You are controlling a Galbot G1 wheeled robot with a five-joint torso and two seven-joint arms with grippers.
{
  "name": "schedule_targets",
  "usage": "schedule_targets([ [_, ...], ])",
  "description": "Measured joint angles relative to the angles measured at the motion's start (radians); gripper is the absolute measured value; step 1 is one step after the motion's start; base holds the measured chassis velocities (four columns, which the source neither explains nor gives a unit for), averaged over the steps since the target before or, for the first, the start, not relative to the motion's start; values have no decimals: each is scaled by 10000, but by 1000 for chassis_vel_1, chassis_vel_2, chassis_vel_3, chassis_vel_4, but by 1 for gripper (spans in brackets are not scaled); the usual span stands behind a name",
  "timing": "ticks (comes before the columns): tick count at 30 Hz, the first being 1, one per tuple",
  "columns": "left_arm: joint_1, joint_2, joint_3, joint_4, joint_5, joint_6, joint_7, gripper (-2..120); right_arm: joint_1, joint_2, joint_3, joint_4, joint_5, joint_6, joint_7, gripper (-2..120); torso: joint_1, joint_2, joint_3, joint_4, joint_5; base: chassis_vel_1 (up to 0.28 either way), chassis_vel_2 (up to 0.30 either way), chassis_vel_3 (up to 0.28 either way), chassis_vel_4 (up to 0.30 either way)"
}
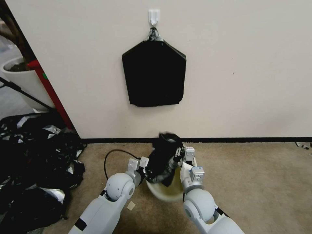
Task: Place a trash bag onto the trash bin.
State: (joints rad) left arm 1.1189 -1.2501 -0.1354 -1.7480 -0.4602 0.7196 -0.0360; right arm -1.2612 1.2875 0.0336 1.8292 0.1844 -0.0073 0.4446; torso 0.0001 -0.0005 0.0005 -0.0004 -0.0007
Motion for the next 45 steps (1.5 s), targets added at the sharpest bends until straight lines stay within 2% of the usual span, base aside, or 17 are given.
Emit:
schedule_targets([
  [4,63,55,-149,-18,-77,-376,41,0,-52,-85,77,-14,-72,10,38,0,0,0,-1,2,5,0,0,0,0],
  [10,69,80,-636,55,-384,-1488,68,0,-153,-226,215,348,227,-23,86,0,0,1,-3,3,7,0,0,0,0],
  [11,69,80,-636,55,-384,-1488,68,0,-153,-226,215,348,227,-23,86,0,0,1,-3,3,7,0,0,0,0],
  [14,35,122,-834,45,-510,-1614,102,0,-198,-337,245,649,880,-218,95,0,0,2,-4,2,7,0,0,0,0],
  [16,28,210,-1200,-169,-588,-1647,380,0,-169,-508,383,1093,2424,-878,343,0,0,2,-5,4,8,0,0,0,0],
  [18,31,223,-1287,-229,-596,-1666,445,0,-141,-553,451,1171,2799,-1094,425,0,-1,3,-4,3,7,0,0,0,0],
  [19,39,241,-1485,-362,-672,-1706,527,0,-90,-646,599,1310,3526,-1591,646,0,-1,3,-4,4,7,0,0,0,0],
  [20,39,241,-1485,-362,-672,-1706,527,0,-90,-646,599,1310,3526,-1591,646,0,-1,3,-4,4,7,0,0,0,0],
  [23,16,247,-1884,-607,-1033,-1767,574,0,-161,-870,807,1598,4594,-2382,855,0,-1,3,-4,4,7,0,0,0,0],
  [29,-174,163,-2302,-746,-1579,-1987,407,0,-680,-1003,509,2179,5688,-2695,909,0,-1,4,-5,4,6,0,0,0,0],
  [34,-478,12,-2489,-864,-2187,-1788,62,0,-1160,-597,-166,2079,5673,-2470,577,0,-1,4,-5,4,4,0,0,0,0],
  [40,-568,6,-2580,-1082,-2707,-1502,-305,0,-1056,-81,-249,1358,5512,-1852,-25,0,-2,4,-5,4,6,0,0,0,0],
  [45,-539,-14,-2644,-1390,-3437,-1446,-767,0,-699,389,-212,504,5090,-735,-1622,0,-2,4,-5,4,6,0,0,0,0],
])
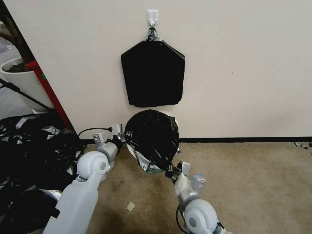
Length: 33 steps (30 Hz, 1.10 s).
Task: Place a trash bag onto the trash bin.
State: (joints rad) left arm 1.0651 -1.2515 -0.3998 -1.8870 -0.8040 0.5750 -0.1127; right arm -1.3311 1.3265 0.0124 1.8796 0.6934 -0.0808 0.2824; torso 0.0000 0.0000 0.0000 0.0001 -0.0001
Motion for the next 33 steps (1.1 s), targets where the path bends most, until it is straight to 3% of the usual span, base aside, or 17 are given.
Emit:
schedule_targets([
  [1,0,0,0,0,0,0,0,0,0,0,0,0,0,0,0,0,0,0,0,0,0,0,0,0,0],
  [4,-54,-38,-49,-177,-569,105,-259,0,168,135,115,-1063,-1902,1422,-2082,0,0,0,0,0,0,0,0,0,0],
  [6,-66,-38,-51,-208,-666,150,-286,0,223,153,164,-1351,-2329,1831,-2435,0,0,0,0,0,1,0,0,0,0],
  [9,-25,3,-42,-311,-818,376,-300,0,662,340,592,-2885,-4667,3764,-3290,0,0,0,0,0,2,0,0,0,0],
  [10,-25,3,-42,-311,-818,376,-300,0,662,340,592,-2885,-4667,3764,-3290,0,0,0,0,0,2,0,0,0,0],
  [12,35,32,-16,-352,-825,510,-290,0,1069,489,1124,-3815,-6568,4588,-3038,0,0,0,1,0,2,0,0,0,0],
  [13,35,32,-16,-352,-825,510,-290,0,1069,489,1124,-3815,-6568,4588,-3038,0,0,0,1,0,2,0,0,0,0],
  [15,76,57,26,-397,-837,634,-240,0,1443,566,1712,-4434,-8251,5136,-2741,0,0,0,1,-1,3,0,0,0,0],
  [19,101,76,35,-485,-850,705,-193,0,1770,581,2357,-4751,-9707,5454,-2309,0,0,0,0,-1,2,0,0,0,0],
  [23,125,78,36,-553,-849,709,-188,0,1828,561,2580,-4667,-10212,5481,-1771,0,0,0,1,-1,2,0,0,0,0],
  [24,142,66,36,-582,-848,705,-187,0,1809,576,2739,-4513,-10897,5525,-1109,0,0,0,0,-1,1,0,0,0,0],
  [27,190,-21,67,-594,-829,545,-188,0,1467,626,2552,-3967,-11733,5637,-671,0,0,0,0,-1,0,0,0,0,0],
  [33,220,-188,116,-580,-872,179,-194,0,1119,775,1954,-3699,-11070,5768,-1570,0,0,0,0,0,1,0,0,0,0],
])
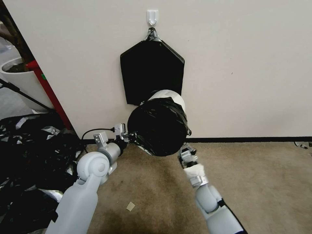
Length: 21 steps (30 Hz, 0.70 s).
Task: Place a trash bag onto the trash bin.
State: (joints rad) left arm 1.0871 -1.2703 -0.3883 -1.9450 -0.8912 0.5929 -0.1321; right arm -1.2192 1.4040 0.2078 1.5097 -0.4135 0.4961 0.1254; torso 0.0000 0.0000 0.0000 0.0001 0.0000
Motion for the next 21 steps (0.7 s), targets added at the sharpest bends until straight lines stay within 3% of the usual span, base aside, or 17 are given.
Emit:
schedule_targets([
  [4,21,-47,1,28,-321,-107,-2,0,-62,21,-318,-125,820,10,-518,0,0,0,0,-1,0,0,0,0,0],
  [8,84,-52,6,30,-512,-62,-2,0,73,55,-215,-427,666,81,-659,0,0,0,0,-1,1,0,0,0,0],
  [10,127,-41,10,-11,-645,137,-2,0,291,124,234,-760,-659,117,-188,0,0,0,1,0,-1,0,0,0,0],
  [16,139,-7,-14,-70,-795,369,2,0,485,118,839,-952,-2712,-193,1159,0,0,0,0,-2,0,0,0,0,0],
  [21,75,7,-65,41,-831,281,-28,0,351,28,980,-538,-3155,-349,1675,2,0,0,1,-1,0,0,0,0,0],
])
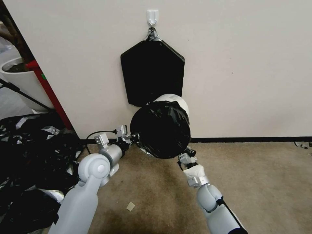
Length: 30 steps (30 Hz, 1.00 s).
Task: Place a trash bag onto the trash bin.
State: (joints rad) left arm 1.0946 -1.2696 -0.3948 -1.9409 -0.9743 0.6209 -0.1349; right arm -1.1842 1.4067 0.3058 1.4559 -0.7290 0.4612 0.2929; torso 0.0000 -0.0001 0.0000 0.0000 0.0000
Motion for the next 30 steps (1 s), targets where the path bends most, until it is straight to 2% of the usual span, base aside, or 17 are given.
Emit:
schedule_targets([
  [3,-33,1,6,48,-45,-95,-127,0,-158,-87,-157,269,205,6,29,8,0,0,0,0,-1,0,0,0,0],
  [5,-104,-13,48,108,-238,-247,-565,0,-467,-250,-497,872,725,38,-135,18,0,1,0,1,1,0,0,0,0],
  [6,-174,-14,93,104,-634,-295,-1185,0,-697,-418,-657,1310,981,88,-349,25,0,0,-1,1,1,0,0,0,0],
  [7,-174,-14,93,104,-634,-295,-1185,0,-697,-418,-657,1310,981,88,-349,25,0,0,-1,1,1,0,0,0,0],
  [9,-287,-4,137,47,-1313,-271,-2198,0,-1012,-711,-714,1800,1058,197,-656,34,0,0,0,1,-1,0,0,0,0],
  [10,-287,-4,137,47,-1313,-271,-2198,0,-1012,-711,-714,1800,1058,197,-656,34,0,0,0,1,-1,0,0,0,0],
  [11,-352,33,168,-38,-1907,-218,-3042,0,-1309,-1017,-697,2125,1040,350,-969,42,0,1,-1,0,0,0,0,0,0],
  [13,-365,69,200,-142,-2604,-175,-4036,0,-1752,-1415,-535,2492,784,632,-1354,50,0,0,0,-1,0,0,0,0,0],
  [14,-365,69,200,-142,-2604,-175,-4036,0,-1752,-1415,-535,2492,784,632,-1354,50,0,0,0,-1,0,0,0,0,0],
  [15,-350,79,213,-184,-2800,-170,-4305,0,-1911,-1551,-452,2609,632,791,-1483,53,0,0,-1,-1,0,0,0,0,0],
  [19,-83,107,407,-571,-3505,-127,-5285,0,-2732,-2063,-172,3081,-57,1613,-2050,75,0,1,-1,-1,0,0,0,0,0],
  [21,-37,91,455,-673,-3674,-126,-5534,0,-2861,-2106,-170,3171,-151,1776,-2166,78,-1,1,-1,-2,0,0,0,0,0],
  [23,0,-25,519,-963,-4451,-186,-6498,0,-3082,-2085,-165,3356,-541,2202,-2376,88,0,1,-1,-1,0,0,0,0,0],
  [24,0,-25,519,-963,-4451,-186,-6498,0,-3082,-2085,-165,3356,-541,2202,-2376,88,0,1,-1,-1,0,0,0,0,0],
  [27,31,-248,489,-1368,-5609,-416,-7775,0,-3065,-1775,-156,3416,-1341,2588,-2447,99,0,1,-1,-1,1,0,0,0,0],
  [28,31,-248,489,-1368,-5609,-416,-7775,0,-3065,-1775,-156,3416,-1341,2588,-2447,99,0,1,-1,-1,1,0,0,0,0],
  [30,132,-346,360,-1465,-6146,-505,-8154,0,-2953,-1584,-186,3363,-1696,2587,-2373,100,0,1,-1,0,0,0,0,0,0],
])
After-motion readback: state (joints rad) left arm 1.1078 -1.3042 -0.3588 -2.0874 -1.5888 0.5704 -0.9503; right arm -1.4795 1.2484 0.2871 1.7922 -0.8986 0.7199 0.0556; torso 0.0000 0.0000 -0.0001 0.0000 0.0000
